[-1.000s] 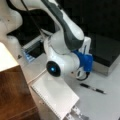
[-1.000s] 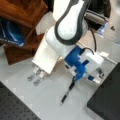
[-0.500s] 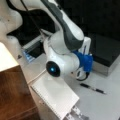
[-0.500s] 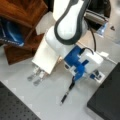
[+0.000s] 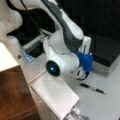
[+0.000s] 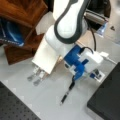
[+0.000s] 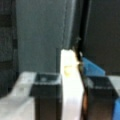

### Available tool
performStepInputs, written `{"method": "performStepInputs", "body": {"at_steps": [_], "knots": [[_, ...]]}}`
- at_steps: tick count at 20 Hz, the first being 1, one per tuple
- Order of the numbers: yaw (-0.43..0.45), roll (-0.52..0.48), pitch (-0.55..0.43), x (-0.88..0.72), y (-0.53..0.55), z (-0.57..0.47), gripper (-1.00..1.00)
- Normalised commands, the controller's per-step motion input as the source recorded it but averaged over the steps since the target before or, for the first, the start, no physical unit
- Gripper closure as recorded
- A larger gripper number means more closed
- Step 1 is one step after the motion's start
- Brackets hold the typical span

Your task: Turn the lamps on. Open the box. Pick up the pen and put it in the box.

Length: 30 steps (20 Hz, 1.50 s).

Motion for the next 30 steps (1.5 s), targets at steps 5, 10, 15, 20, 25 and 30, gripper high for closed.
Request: {"method": "performStepInputs", "body": {"at_steps": [5, 10, 15, 20, 25, 30], "knots": [[0.07, -0.208, 0.039, -0.23, 0.23, 0.42, 1.0], [0.049, -0.307, 0.046, -0.22, 0.35, 0.41, 1.0], [0.073, -0.353, 0.026, -0.18, 0.4, 0.35, 1.0], [0.09, -0.364, -0.008, -0.16, 0.43, 0.28, 1.0], [0.052, -0.387, 0.023, -0.2, 0.48, 0.26, 1.0], [0.032, -0.316, 0.024, -0.23, 0.49, 0.2, 1.0]]}}
